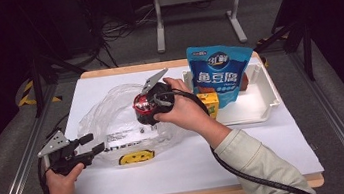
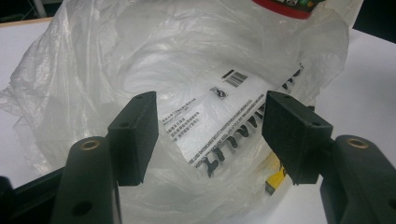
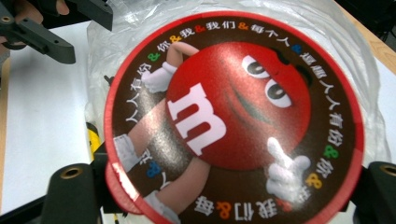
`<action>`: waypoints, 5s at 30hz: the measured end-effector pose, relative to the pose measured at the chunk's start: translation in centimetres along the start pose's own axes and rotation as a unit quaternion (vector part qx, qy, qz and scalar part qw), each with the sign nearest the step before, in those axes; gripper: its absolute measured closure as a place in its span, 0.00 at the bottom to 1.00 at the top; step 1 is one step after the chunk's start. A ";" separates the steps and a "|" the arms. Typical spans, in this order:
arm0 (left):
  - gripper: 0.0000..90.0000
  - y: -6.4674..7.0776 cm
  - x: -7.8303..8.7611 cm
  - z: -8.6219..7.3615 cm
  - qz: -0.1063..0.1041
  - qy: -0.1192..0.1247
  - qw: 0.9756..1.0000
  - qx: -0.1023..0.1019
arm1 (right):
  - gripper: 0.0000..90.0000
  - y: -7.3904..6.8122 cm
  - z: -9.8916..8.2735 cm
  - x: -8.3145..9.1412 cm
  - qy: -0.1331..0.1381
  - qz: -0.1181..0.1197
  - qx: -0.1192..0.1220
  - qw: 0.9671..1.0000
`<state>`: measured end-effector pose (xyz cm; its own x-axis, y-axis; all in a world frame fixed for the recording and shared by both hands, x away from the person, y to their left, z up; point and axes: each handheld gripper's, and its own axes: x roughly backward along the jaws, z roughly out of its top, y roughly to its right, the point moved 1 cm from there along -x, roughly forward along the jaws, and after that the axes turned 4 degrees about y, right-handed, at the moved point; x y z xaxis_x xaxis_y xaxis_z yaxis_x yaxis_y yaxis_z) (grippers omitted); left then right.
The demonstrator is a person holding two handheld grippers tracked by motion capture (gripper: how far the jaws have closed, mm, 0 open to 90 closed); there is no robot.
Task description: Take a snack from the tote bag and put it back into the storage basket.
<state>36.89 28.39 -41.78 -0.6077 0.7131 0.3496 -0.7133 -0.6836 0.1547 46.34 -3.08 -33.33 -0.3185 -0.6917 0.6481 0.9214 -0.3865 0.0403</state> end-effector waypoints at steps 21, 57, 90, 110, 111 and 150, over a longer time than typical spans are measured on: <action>0.41 -0.1 0.0 0.0 0.002 0.000 1.000 0.000 | 0.28 0.4 -1.2 4.2 0.000 -0.019 -0.013 1.000; 0.41 -0.3 -0.1 -0.1 0.008 -0.006 1.000 0.001 | 0.28 4.1 -6.3 12.6 -0.016 -0.085 -0.035 0.996; 0.41 -0.2 -0.2 -0.3 0.010 -0.008 1.000 0.004 | 0.28 7.0 -12.1 17.7 -0.017 -0.103 -0.039 0.994; 0.41 -0.1 0.8 -0.8 0.021 -0.008 1.000 0.010 | 0.28 9.6 -16.3 17.8 -0.028 -0.109 -0.053 0.992; 0.41 0.0 0.8 -0.8 0.022 -0.008 1.000 0.011 | 0.28 9.7 -16.5 17.8 -0.029 -0.109 -0.053 0.992; 0.41 -0.1 0.7 -0.7 0.021 -0.011 1.000 0.008 | 0.28 12.7 -22.2 14.6 -0.112 -0.125 -0.116 0.979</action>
<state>36.24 29.06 -42.21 -0.6295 0.6802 0.3756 -0.6814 -0.7156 0.1539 48.45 -31.62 -40.19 -0.4474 -0.4161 0.7917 0.7367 -0.6733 0.0625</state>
